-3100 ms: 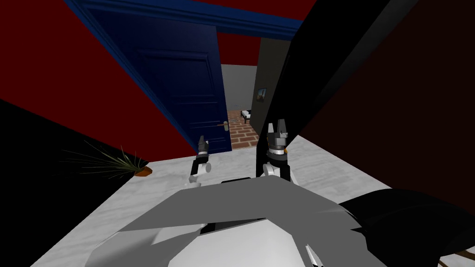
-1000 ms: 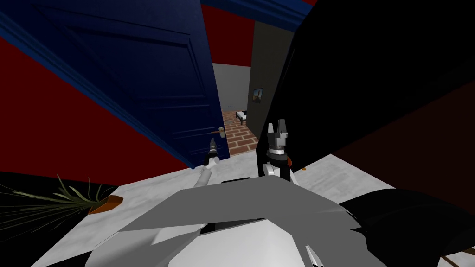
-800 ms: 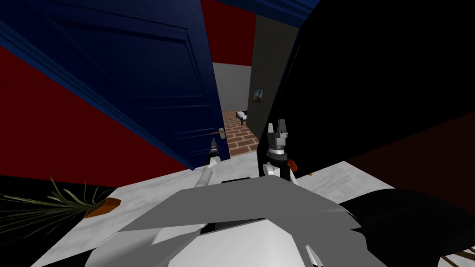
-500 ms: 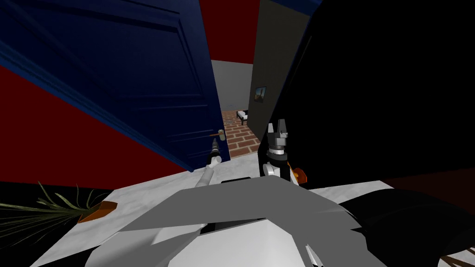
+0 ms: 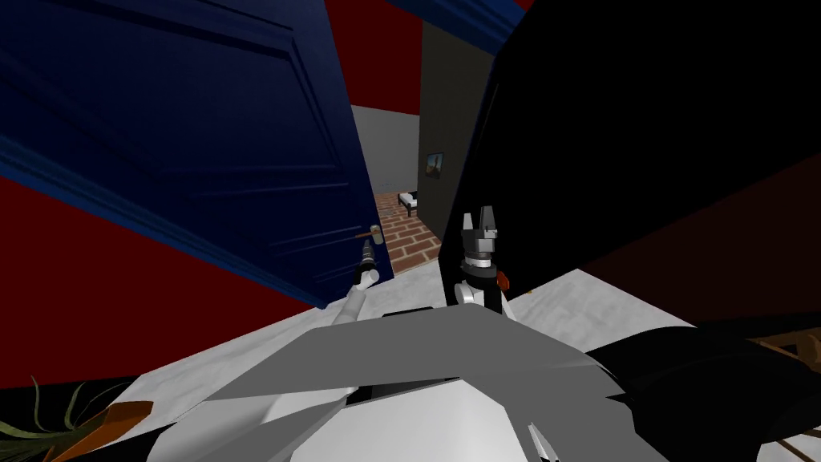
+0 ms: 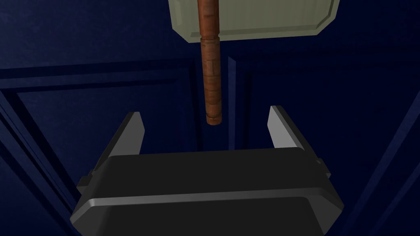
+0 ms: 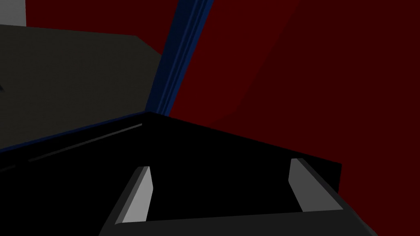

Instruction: Pull the door open

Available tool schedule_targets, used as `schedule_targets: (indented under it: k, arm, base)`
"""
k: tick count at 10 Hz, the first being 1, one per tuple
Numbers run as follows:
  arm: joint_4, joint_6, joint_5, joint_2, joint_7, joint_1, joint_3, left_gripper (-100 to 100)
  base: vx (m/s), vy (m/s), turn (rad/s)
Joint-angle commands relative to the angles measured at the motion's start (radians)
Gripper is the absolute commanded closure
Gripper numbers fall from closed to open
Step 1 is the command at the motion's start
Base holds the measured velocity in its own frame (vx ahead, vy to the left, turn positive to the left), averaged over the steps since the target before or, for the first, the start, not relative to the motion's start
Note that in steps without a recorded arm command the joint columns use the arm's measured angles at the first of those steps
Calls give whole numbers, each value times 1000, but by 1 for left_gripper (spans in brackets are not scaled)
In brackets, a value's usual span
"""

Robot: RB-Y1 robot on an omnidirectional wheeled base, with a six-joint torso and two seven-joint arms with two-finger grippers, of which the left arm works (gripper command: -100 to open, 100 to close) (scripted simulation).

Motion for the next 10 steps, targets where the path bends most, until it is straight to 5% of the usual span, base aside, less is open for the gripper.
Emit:
schedule_targets:
  k: [1,6,10]
  arm:
    - [18,-3,3,21,5,-12,15,-100]
    - [72,-20,14,75,14,-44,79,-100]
    - [101,-29,34,77,19,-63,120,-100]
  base:
    - [-61,35,-292]
    - [8,6,-211]
    - [187,30,24]
